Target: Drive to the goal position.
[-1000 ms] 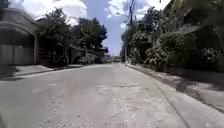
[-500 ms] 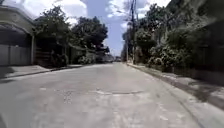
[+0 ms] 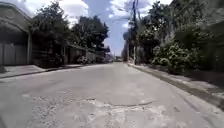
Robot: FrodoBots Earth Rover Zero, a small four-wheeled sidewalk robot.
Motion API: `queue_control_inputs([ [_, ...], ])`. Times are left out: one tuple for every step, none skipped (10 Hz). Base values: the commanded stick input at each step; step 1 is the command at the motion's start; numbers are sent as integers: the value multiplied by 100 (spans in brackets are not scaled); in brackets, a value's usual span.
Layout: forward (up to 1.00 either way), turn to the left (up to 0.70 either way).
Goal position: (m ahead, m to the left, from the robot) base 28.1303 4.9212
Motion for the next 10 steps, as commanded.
queue_control_inputs([
  [100,-1],
  [100,0],
  [100,0],
  [100,0],
  [100,-2],
  [100,-34],
  [100,-40],
  [100,-37],
  [100,-22],
  [100,0],
])
